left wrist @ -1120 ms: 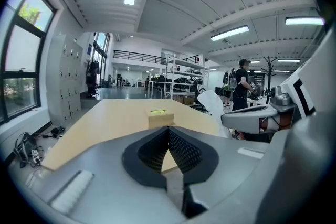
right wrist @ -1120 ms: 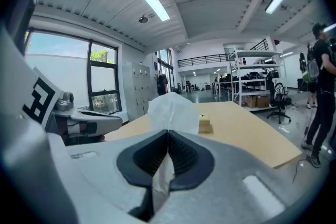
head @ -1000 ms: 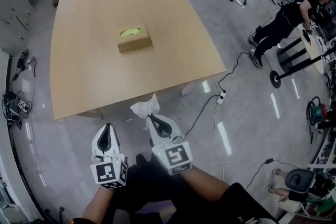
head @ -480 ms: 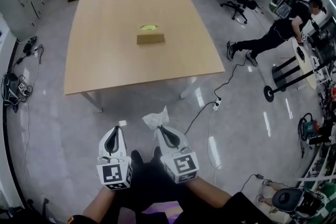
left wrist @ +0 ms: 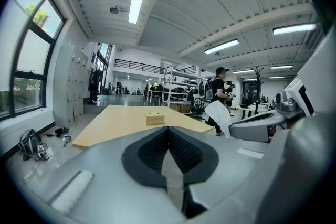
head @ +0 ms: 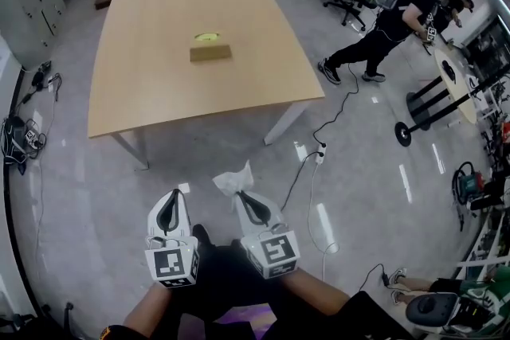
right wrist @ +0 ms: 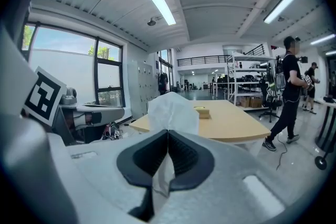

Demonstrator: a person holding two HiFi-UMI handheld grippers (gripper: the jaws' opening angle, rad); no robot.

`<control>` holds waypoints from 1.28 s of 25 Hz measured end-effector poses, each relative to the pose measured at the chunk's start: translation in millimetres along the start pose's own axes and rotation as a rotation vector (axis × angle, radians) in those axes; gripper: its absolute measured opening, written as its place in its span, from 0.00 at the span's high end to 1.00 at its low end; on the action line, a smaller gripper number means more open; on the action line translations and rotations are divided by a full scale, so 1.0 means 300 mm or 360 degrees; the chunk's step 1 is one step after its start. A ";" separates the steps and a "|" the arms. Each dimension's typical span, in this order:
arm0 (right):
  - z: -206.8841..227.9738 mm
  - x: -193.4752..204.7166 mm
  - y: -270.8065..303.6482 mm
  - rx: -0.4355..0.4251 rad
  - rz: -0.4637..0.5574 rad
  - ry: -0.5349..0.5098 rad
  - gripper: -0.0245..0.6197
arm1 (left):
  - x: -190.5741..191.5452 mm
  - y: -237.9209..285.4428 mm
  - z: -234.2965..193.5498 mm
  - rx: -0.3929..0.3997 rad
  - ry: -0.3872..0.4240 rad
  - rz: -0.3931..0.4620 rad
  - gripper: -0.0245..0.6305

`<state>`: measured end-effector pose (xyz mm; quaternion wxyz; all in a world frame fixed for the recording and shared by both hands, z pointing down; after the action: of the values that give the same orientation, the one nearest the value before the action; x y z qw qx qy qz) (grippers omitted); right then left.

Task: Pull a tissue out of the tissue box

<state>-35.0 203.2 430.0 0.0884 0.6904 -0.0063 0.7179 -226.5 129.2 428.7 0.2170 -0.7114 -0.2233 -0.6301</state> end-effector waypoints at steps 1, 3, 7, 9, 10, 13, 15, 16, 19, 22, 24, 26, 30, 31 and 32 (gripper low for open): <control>0.013 0.003 -0.023 0.0000 0.0004 0.0004 0.96 | 0.002 -0.010 0.025 -0.0005 0.0003 0.0002 0.93; 0.039 0.004 -0.069 -0.0011 0.0012 0.0013 0.96 | 0.009 -0.033 0.079 -0.0022 0.0005 -0.0005 0.93; 0.087 -0.003 -0.162 -0.0038 0.0037 0.0022 0.96 | 0.017 -0.081 0.183 -0.0043 0.0027 -0.0012 0.93; 0.110 0.014 -0.209 -0.0040 0.0032 0.0028 0.96 | 0.027 -0.109 0.226 -0.0061 0.0041 -0.0017 0.93; 0.119 0.026 -0.231 -0.0041 0.0029 0.0032 0.96 | 0.033 -0.126 0.244 -0.0074 0.0049 -0.0019 0.93; 0.136 0.051 -0.286 -0.0053 0.0038 0.0040 0.97 | 0.051 -0.178 0.287 -0.0112 0.0068 -0.0033 0.93; 0.146 0.057 -0.317 -0.0060 0.0039 0.0045 0.97 | 0.059 -0.204 0.313 -0.0124 0.0077 -0.0039 0.93; 0.153 0.059 -0.330 -0.0059 0.0036 0.0048 0.97 | 0.062 -0.216 0.327 -0.0126 0.0079 -0.0043 0.93; 0.174 0.065 -0.367 -0.0049 0.0020 0.0058 0.97 | 0.074 -0.244 0.371 -0.0111 0.0076 -0.0056 0.93; 0.183 0.070 -0.404 -0.0057 0.0001 0.0061 0.97 | 0.080 -0.256 0.418 -0.0074 0.0078 -0.0082 0.93; 0.194 0.080 -0.420 -0.0048 -0.0014 0.0052 0.97 | 0.087 -0.254 0.441 -0.0054 0.0077 -0.0098 0.93; 0.207 0.090 -0.428 -0.0039 -0.0034 0.0049 0.97 | 0.100 -0.253 0.457 -0.0045 0.0065 -0.0113 0.93; 0.218 0.096 -0.450 -0.0034 -0.0039 0.0050 0.97 | 0.117 -0.262 0.474 -0.0056 0.0039 -0.0121 0.93; 0.219 0.097 -0.455 -0.0034 -0.0036 0.0050 0.97 | 0.115 -0.264 0.477 -0.0057 0.0039 -0.0119 0.93; 0.221 0.099 -0.458 -0.0034 -0.0034 0.0048 0.97 | 0.117 -0.265 0.479 -0.0056 0.0040 -0.0118 0.93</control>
<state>48.4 333.4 446.9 0.1035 0.6785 -0.0051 0.7273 -154.8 279.7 449.6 0.1836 -0.6983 -0.2357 -0.6504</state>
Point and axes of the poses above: the fingertips, and each gripper's own axes: y forward along the fingers, z to its right, x out of its underside, the point moved 10 cm from there along -y, backward along the fingers, and after that the axes turned 13 degrees about z, right-handed, at the moved point
